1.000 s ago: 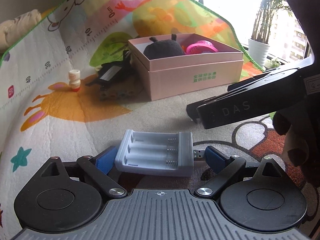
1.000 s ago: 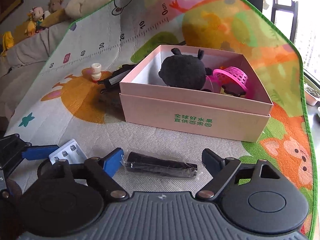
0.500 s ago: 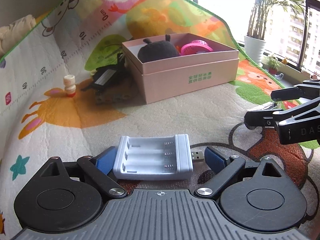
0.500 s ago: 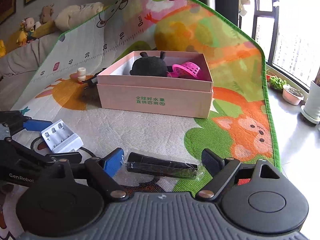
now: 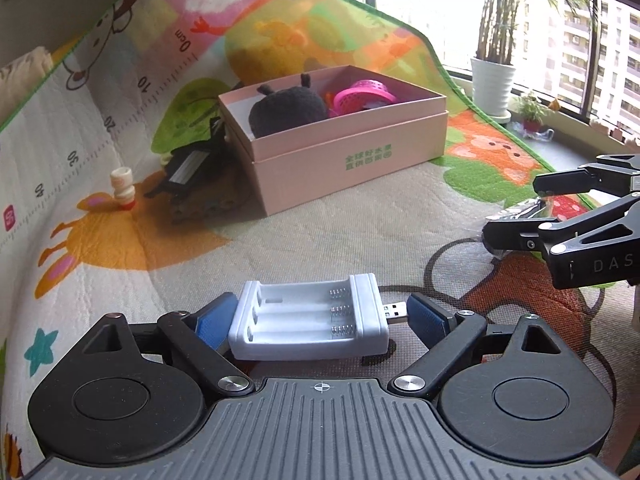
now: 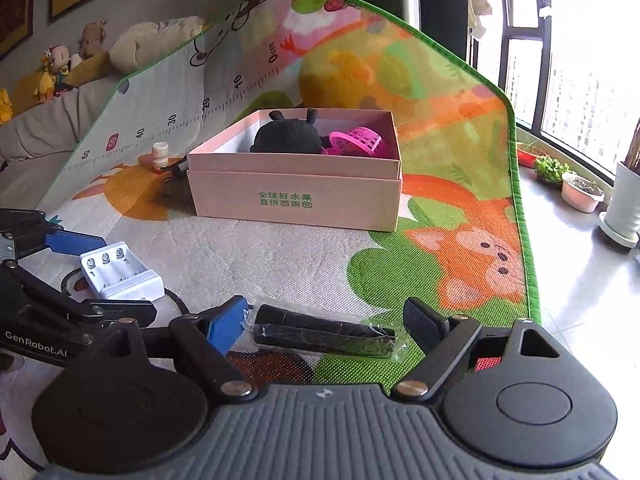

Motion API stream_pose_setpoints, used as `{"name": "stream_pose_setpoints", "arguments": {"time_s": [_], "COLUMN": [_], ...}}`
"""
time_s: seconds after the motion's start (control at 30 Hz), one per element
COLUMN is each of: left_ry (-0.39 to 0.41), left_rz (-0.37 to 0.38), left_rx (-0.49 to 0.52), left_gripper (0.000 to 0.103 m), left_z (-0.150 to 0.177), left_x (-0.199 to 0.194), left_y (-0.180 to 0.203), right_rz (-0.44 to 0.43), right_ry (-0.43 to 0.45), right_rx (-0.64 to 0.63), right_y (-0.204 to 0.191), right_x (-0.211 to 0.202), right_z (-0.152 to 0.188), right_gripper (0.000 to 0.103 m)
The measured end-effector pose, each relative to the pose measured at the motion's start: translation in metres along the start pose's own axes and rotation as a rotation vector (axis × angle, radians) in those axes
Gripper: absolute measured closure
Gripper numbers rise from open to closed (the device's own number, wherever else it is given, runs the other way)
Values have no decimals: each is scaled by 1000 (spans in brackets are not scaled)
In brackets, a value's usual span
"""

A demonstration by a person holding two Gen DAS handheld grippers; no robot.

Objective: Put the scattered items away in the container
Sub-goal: 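Carry the charger and cylinder into the pink box and open both grippers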

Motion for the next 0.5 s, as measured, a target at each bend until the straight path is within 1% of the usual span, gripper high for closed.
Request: {"name": "stream_pose_setpoints", "arguments": {"time_s": [0.17,0.3,0.4,0.5], "left_ry": [18,29,69,131], "left_rz": [11,31,35,31], "left_rx": [31,28,30,31], "left_gripper": [8,8,8,8], "left_z": [-9,-20,-37,-65], "left_x": [-2,-3,-4,-1], "left_y": [8,11,10,6], "right_rz": [-1,-23,-45,-54], "right_ry": [-1,-10,-14,4], "right_rx": [3,-8,-31,-42], "right_y": [4,6,7,12], "right_x": [-3,-10,-15,-18], "right_z": [3,5,1,-15], "right_gripper": [18,18,18,18]}}
Point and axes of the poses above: each gripper's, at about its wrist camera, not at the fingertips, and x roughly the way its jaws point, y to its right, z to its underside, the point moved 10 cm from there along x, roughly the way its jaws point, and after that the axes turned 5 degrees about -z, right-handed, at the moved point
